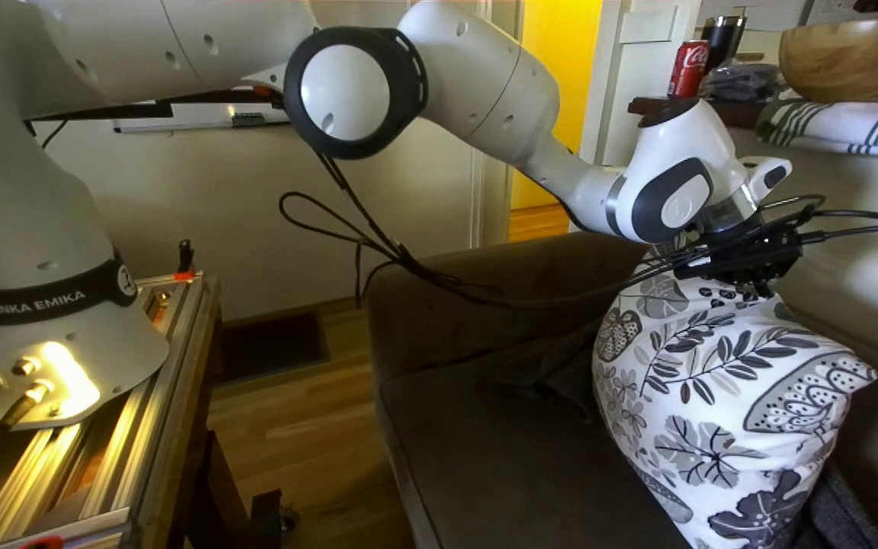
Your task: Put the left pillow upright
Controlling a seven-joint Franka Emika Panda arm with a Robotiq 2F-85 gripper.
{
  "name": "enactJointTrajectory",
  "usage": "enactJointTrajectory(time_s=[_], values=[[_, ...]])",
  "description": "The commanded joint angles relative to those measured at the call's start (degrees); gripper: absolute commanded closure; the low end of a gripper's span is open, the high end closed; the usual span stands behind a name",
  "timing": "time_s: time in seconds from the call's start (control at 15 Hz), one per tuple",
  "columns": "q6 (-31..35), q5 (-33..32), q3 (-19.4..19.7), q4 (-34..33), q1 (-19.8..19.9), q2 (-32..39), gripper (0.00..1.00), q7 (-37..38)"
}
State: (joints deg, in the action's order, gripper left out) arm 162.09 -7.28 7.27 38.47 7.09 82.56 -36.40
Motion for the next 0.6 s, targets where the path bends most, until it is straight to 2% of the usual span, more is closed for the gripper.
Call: enactJointTrajectory(time_s=[0.0,0.07,0.27,0.33,0.53], values=[[2.8,-0.4,4.0,-12.2,-0.8,7.1,0.98,4.3],[6.5,-3.9,3.7,-4.7,-0.9,2.6,0.98,7.9],[8.6,-2.6,11.3,-5.3,-2.7,3.7,0.98,17.2],[4.7,-5.1,4.9,-4.6,-0.8,3.8,0.97,12.7],[5.1,-5.3,7.5,-4.7,-1.4,3.8,0.97,16.5]])
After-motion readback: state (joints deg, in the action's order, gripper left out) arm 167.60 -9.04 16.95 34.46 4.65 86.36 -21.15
